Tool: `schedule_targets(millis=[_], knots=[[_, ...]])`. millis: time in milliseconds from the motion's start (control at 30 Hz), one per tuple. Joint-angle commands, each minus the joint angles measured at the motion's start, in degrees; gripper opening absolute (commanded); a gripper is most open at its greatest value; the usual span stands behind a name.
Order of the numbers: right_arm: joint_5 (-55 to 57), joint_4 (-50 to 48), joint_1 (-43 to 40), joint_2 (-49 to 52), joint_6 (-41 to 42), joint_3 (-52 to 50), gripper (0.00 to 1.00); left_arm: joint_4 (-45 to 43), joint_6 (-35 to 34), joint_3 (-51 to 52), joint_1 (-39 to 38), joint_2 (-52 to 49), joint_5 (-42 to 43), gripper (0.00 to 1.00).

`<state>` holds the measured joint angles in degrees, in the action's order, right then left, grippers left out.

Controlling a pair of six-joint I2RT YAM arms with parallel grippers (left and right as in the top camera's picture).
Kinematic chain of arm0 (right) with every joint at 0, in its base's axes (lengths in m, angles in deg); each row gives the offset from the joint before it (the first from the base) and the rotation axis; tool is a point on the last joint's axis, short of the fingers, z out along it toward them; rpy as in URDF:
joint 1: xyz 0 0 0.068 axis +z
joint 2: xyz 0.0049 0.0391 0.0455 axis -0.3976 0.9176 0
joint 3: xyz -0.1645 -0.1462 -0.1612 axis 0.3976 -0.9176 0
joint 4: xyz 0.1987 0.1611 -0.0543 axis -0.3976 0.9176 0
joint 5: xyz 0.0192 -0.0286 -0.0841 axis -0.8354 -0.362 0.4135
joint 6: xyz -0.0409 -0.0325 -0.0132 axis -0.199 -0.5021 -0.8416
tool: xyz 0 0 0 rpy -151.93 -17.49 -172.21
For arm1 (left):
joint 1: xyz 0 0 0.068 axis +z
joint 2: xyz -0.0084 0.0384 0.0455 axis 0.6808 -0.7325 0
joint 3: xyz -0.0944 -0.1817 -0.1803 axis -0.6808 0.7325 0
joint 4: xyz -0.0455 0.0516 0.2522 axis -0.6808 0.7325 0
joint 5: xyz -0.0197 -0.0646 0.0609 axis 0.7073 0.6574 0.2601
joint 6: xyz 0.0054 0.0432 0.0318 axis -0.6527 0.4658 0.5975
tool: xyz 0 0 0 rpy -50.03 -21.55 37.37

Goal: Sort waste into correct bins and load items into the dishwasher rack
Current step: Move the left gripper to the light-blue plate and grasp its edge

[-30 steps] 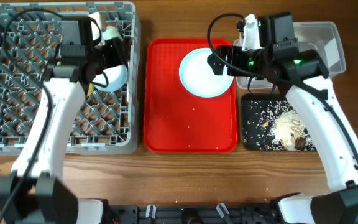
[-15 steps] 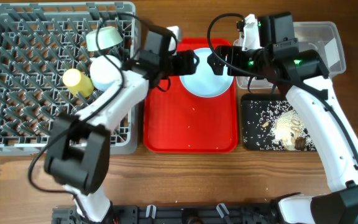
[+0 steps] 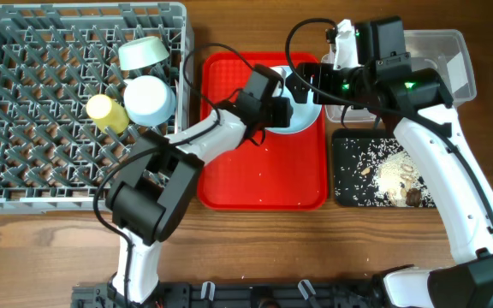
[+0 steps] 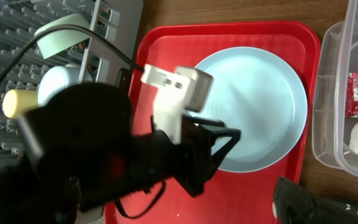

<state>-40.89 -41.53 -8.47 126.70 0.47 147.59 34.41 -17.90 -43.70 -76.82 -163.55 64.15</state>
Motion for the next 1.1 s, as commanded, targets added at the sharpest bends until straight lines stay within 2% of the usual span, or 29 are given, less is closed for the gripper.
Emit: schedule_targets(millis=[0,100,233,333,400,467,500,533,567,700,767,833,867,1000,1067], knots=[[-0.9,-0.2,0.1,0.7,0.3,-0.1,1.00,1.2,0.5,-0.1,-1.2,-0.8,-5.6,0.04],[-0.9,-0.2,0.1,0.8,0.3,-0.1,1.00,7.8,0.5,-0.1,-1.2,-0.7,-5.4,0.04],[-0.9,-0.2,0.1,0.7,0.3,-0.1,1.00,21.1,0.7,-0.1,-1.2,-0.1,-5.4,0.04],[-0.9,-0.2,0.1,0.7,0.3,-0.1,1.00,32.3,6.5,-0.1,-1.2,2.4,-5.4,0.04],[-0.9,-0.2,0.1,0.7,0.3,-0.1,1.00,39.6,8.7,-0.1,-1.2,5.2,-5.4,0.13],[-0.9,-0.2,0.1,0.7,0.3,-0.1,1.00,45.2,11.2,-0.1,-1.2,8.5,-5.6,0.15],[-0.9,-0.2,0.1,0.7,0.3,-0.1,1.00,47.1,12.5,-0.1,-1.2,10.4,-6.1,0.26],[-0.9,-0.2,0.1,0.7,0.3,-0.1,1.00,47.6,12.6,-0.1,-1.2,12.3,-7.2,0.46],[-0.9,-0.2,0.1,0.7,0.3,-0.1,1.00,47.3,12.6,-0.1,-1.2,15.0,-8.6,0.56],[-0.9,-0.2,0.1,0.8,0.3,-0.1,1.00,41.0,12.6,-0.1,-1.2,22.8,-14.2,0.63],[-0.9,-0.2,0.1,0.7,0.3,-0.1,1.00,36.9,12.5,-0.1,-1.2,25.1,-15.8,0.57],[-0.9,-0.2,0.1,0.7,0.3,-0.1,1.00,34.3,12.5,-0.1,-1.2,25.1,-17.7,0.35],[-0.9,-0.2,0.1,0.7,0.3,-0.1,1.00,33.6,12.1,-0.1,-1.0,24.6,-18.5,0.04],[-0.9,-0.2,0.1,0.7,0.3,-0.1,1.00,32.1,8.8,-0.1,-1.0,20.7,-17.9,0.04],[-0.9,-0.2,0.1,0.7,0.3,-0.1,1.00,31.2,8.6,-0.1,-1.0,18.0,-14.6,0.04]])
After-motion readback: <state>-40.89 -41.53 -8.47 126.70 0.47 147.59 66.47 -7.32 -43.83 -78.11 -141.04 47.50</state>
